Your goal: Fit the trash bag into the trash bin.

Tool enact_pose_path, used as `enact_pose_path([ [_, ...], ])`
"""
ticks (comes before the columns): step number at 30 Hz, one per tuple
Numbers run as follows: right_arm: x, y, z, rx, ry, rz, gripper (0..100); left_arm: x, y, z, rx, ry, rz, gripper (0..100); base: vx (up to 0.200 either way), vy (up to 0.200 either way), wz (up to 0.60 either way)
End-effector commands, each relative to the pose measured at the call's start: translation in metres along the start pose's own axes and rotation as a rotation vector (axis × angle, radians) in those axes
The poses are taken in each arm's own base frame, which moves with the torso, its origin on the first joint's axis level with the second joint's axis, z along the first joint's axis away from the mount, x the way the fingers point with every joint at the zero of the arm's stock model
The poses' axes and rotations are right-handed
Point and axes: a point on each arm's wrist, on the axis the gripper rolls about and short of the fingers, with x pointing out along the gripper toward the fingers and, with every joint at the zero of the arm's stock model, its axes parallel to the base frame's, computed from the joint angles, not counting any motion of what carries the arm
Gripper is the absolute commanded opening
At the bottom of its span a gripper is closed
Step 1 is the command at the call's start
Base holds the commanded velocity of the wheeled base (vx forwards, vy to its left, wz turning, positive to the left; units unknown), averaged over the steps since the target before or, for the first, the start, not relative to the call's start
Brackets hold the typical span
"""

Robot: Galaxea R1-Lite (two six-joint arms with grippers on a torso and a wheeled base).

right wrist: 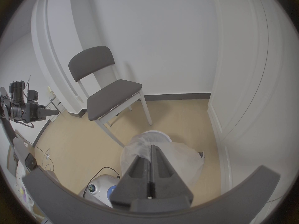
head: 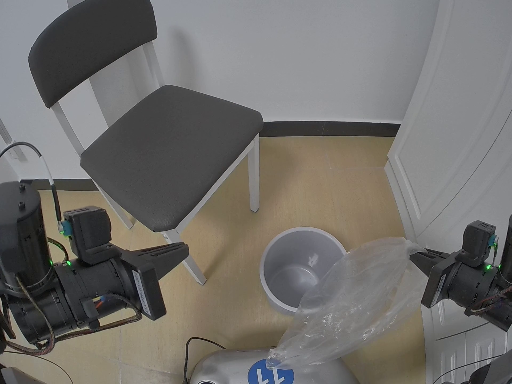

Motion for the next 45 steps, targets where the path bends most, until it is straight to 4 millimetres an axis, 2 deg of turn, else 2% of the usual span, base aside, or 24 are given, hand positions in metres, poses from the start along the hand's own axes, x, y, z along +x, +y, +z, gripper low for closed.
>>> enact_pose_path([
  [1,0.017,0.005,-0.003,-0.003,0.035,-0.02,0,0.011,-0.004,0.01,-0.005,0.048,0.021,0,0.0,0.0,0.0],
  [8,0.041,0.016,-0.006,0.001,0.025,-0.021,0,0.016,-0.007,0.014,-0.033,0.052,0.02,0,0.0,0.0,0.0],
  [11,0.043,0.018,0.003,0.024,-0.025,-0.006,0,0.015,-0.006,0.011,-0.034,0.06,0.02,0,0.0,0.0,0.0],
  [17,0.031,0.025,0.04,0.023,-0.117,0.028,0,0.018,0.001,-0.013,-0.088,0.13,0.041,0,0.0,0.0,0.0],
  [22,0.019,0.034,0.073,0.041,-0.164,0.069,0,0.026,0.006,-0.034,-0.184,0.113,0.018,0,0.0,0.0,0.0],
  [26,0.016,0.038,0.089,0.061,-0.211,0.082,0,0.022,0.01,-0.046,-0.191,0.086,0.001,0,0.0,0.0,0.0],
  [34,0.017,0.039,0.093,0.065,-0.22,0.078,0,0.014,0.011,-0.061,-0.205,0.066,-0.041,0,0.0,0.0,0.0],
  [42,0.022,0.045,0.105,0.075,-0.244,0.084,0,0.023,0.008,-0.061,-0.243,0.031,-0.063,0,0.0,0.0,0.0],
  [45,0.025,0.047,0.108,0.07,-0.25,0.084,0,0.027,0.009,-0.067,-0.237,0.056,-0.053,0,0.0,0.0,0.0],
])
